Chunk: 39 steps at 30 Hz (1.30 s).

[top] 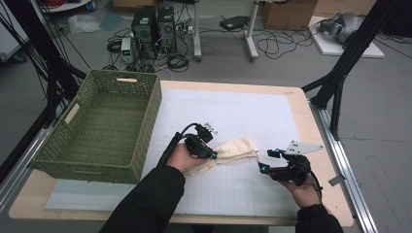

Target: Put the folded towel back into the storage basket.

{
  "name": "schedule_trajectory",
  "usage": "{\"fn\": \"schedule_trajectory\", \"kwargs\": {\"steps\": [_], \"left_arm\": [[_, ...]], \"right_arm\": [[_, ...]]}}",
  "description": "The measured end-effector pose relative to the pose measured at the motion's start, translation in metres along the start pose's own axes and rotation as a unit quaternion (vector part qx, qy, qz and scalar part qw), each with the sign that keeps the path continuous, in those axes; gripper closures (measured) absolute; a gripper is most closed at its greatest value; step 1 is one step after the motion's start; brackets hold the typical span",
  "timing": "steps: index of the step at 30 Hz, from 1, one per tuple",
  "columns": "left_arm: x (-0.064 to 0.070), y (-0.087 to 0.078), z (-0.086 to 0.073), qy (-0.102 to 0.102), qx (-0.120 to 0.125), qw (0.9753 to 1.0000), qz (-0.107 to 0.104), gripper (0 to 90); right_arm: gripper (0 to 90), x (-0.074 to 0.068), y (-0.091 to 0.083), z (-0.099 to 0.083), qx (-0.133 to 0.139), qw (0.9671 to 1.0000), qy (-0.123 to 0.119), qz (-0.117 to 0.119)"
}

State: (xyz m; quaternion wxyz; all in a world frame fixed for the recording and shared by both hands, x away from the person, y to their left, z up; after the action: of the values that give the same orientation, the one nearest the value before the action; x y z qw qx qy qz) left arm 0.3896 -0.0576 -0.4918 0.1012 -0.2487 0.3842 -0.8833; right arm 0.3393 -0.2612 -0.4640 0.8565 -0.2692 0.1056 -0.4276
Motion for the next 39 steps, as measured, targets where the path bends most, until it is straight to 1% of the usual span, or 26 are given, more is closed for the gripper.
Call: {"fn": "schedule_trajectory", "kwargs": {"steps": [1, 2, 4, 6, 7, 8, 9, 10, 12, 13, 16, 17, 18, 19, 21, 22, 23, 26, 29, 30, 31, 34, 35, 36, 37, 39], "left_arm": [[0.002, 0.001, -0.001, 0.000, -0.006, 0.9999, -0.015, 77.2], [0.004, 0.003, -0.003, -0.005, -0.011, 0.9996, -0.024, 68.1], [0.010, 0.005, -0.004, 0.009, -0.022, 0.9993, -0.029, 53.7], [0.014, 0.008, -0.005, 0.013, -0.024, 0.9991, -0.031, 44.1], [0.014, 0.009, -0.005, 0.019, -0.026, 0.9991, -0.026, 41.9], [0.012, 0.009, -0.005, 0.026, -0.027, 0.9992, -0.010, 44.9], [0.012, 0.009, -0.005, 0.036, -0.031, 0.9989, -0.001, 50.9], [0.013, 0.010, -0.005, 0.048, -0.036, 0.9982, 0.010, 52.1], [0.016, 0.013, -0.006, 0.075, -0.045, 0.9952, 0.043, 53.0], [0.018, 0.014, -0.006, 0.082, -0.047, 0.9939, 0.057, 52.6], [0.017, 0.013, -0.006, 0.085, -0.037, 0.9937, 0.063, 56.7], [0.017, 0.012, -0.006, 0.093, -0.034, 0.9927, 0.069, 62.1], [0.017, 0.012, -0.006, 0.101, -0.032, 0.9917, 0.074, 72.1], [0.017, 0.012, -0.005, 0.091, -0.030, 0.9926, 0.075, 74.4], [0.016, 0.011, -0.005, 0.090, -0.031, 0.9921, 0.082, 79.0], [0.015, 0.011, -0.004, 0.086, -0.031, 0.9925, 0.081, 80.2], [0.013, 0.010, -0.004, 0.068, -0.029, 0.9941, 0.079, 80.8], [0.007, 0.006, -0.002, 0.049, -0.019, 0.9945, 0.091, 81.8], [-0.001, -0.002, 0.000, 0.022, 0.006, 0.9947, 0.100, 82.0], [-0.005, -0.006, 0.002, 0.015, 0.019, 0.9938, 0.108, 82.0], [-0.007, -0.010, 0.003, 0.012, 0.026, 0.9931, 0.114, 82.1], [-0.011, -0.014, 0.003, 0.001, 0.035, 0.9925, 0.117, 82.1], [-0.011, -0.015, 0.003, -0.003, 0.037, 0.9929, 0.113, 82.1], [-0.011, -0.015, 0.003, -0.005, 0.039, 0.9926, 0.115, 82.1], [-0.010, -0.016, 0.004, -0.011, 0.048, 0.9924, 0.113, 82.1], [-0.010, -0.018, 0.006, -0.020, 0.060, 0.9930, 0.100, 82.2]], "right_arm": [[33.1, -0.001, 0.000, 0.000, -0.003, 1.0000, 0.002, 0.002], [33.1, -0.002, 0.001, 0.000, -0.003, 1.0000, 0.000, 0.003], [33.1, -0.003, 0.003, -0.001, -0.007, 0.9999, -0.007, 0.004], [33.1, -0.005, 0.004, -0.003, -0.013, 0.9999, -0.008, 0.006], [33.0, -0.004, 0.004, -0.002, -0.012, 0.9999, -0.009, 0.007], [33.1, -0.004, 0.004, -0.002, -0.012, 0.9999, -0.008, 0.007], [33.1, -0.004, 0.004, -0.001, -0.009, 0.9999, -0.009, 0.006], [33.0, -0.004, 0.003, -0.001, -0.009, 0.9999, -0.006, 0.004], [33.1, -0.003, 0.002, 0.000, -0.005, 1.0000, -0.006, 0.002], [33.1, -0.002, 0.002, 0.001, -0.005, 1.0000, -0.005, 0.002], [32.9, -0.001, 0.002, 0.002, -0.001, 1.0000, -0.004, 0.000], [32.9, -0.001, 0.001, 0.003, 0.000, 1.0000, -0.005, 0.000], [32.8, -0.001, 0.001, 0.003, 0.001, 1.0000, -0.005, -0.001], [32.8, -0.001, 0.000, 0.003, 0.002, 1.0000, -0.004, -0.001], [32.7, 0.001, -0.001, 0.004, 0.005, 1.0000, -0.003, -0.004], [32.6, 0.001, -0.001, 0.004, 0.006, 1.0000, -0.001, -0.003], [32.6, 0.002, -0.001, 0.004, 0.006, 1.0000, 0.000, -0.005], [32.6, 0.003, -0.002, 0.004, 0.008, 1.0000, 0.003, -0.005], [32.6, 0.005, -0.003, 0.005, 0.009, 0.9999, 0.006, -0.007], [32.7, 0.006, -0.004, 0.005, 0.011, 0.9999, 0.007, -0.007], [32.7, 0.006, -0.004, 0.005, 0.011, 0.9999, 0.010, -0.006], [32.8, 0.006, -0.004, 0.005, 0.010, 0.9999, 0.010, -0.005], [32.8, 0.006, -0.003, 0.005, 0.011, 0.9999, 0.008, -0.005], [32.9, 0.006, -0.003, 0.005, 0.012, 0.9999, 0.008, -0.005], [32.9, 0.005, -0.003, 0.005, 0.012, 0.9999, 0.008, -0.006], [32.9, 0.006, -0.004, 0.006, 0.013, 0.9999, 0.007, -0.006]]}}
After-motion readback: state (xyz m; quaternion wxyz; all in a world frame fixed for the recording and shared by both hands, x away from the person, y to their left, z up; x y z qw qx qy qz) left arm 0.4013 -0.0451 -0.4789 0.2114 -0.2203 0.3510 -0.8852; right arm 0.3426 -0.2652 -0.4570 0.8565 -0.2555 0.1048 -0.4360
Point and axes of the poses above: each handheld gripper's, and its own axes: y roughly forward along the jaws, z roughly out of its top, x roughly to its right, the point moved 9 cm from there along y, roughly forward along the jaws, and after that the axes turned 13 degrees about -z, right-handed, at the moved point
